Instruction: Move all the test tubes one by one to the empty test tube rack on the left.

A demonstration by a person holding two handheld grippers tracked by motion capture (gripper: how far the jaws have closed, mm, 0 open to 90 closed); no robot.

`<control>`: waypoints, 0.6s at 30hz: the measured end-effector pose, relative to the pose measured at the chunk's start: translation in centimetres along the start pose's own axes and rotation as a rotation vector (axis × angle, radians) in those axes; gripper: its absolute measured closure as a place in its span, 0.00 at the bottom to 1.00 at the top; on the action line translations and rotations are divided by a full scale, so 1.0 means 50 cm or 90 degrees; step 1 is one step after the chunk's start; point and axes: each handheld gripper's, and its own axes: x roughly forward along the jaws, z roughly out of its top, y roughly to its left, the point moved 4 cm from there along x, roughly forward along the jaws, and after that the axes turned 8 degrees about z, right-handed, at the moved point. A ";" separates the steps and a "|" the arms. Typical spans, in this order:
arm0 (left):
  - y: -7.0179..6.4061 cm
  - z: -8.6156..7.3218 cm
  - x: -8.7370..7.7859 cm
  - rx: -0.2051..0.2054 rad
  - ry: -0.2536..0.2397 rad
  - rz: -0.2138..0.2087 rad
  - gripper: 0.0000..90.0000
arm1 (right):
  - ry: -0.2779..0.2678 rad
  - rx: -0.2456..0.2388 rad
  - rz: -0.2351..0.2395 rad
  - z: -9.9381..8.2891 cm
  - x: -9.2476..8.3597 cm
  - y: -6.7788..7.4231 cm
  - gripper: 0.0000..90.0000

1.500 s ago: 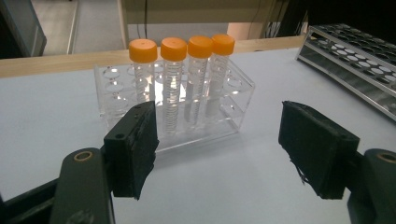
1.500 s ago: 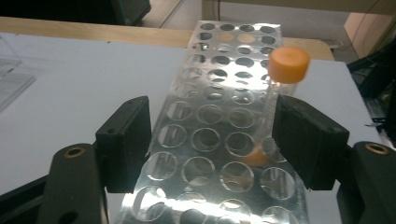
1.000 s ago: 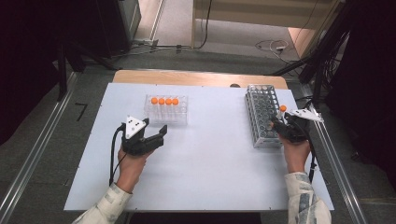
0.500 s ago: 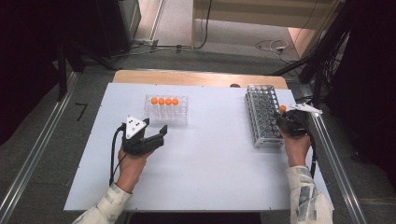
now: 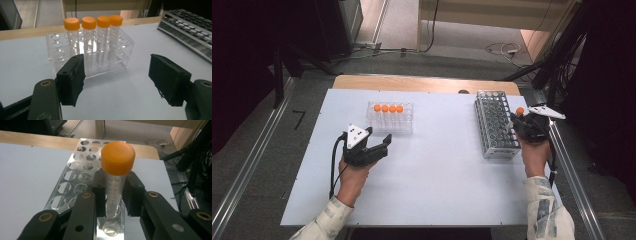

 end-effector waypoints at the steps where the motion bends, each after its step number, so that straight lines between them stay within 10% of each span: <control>1: 0.000 0.000 0.000 0.000 0.000 0.000 0.32 | -0.002 0.002 0.000 0.005 -0.005 0.000 0.79; 10: -0.002 0.000 0.000 0.001 0.002 -0.002 0.32 | -0.026 -0.013 0.031 0.032 -0.044 0.028 0.80; 18: -0.007 0.000 0.000 0.002 0.001 -0.008 0.32 | -0.023 -0.050 0.127 0.032 -0.058 0.120 0.80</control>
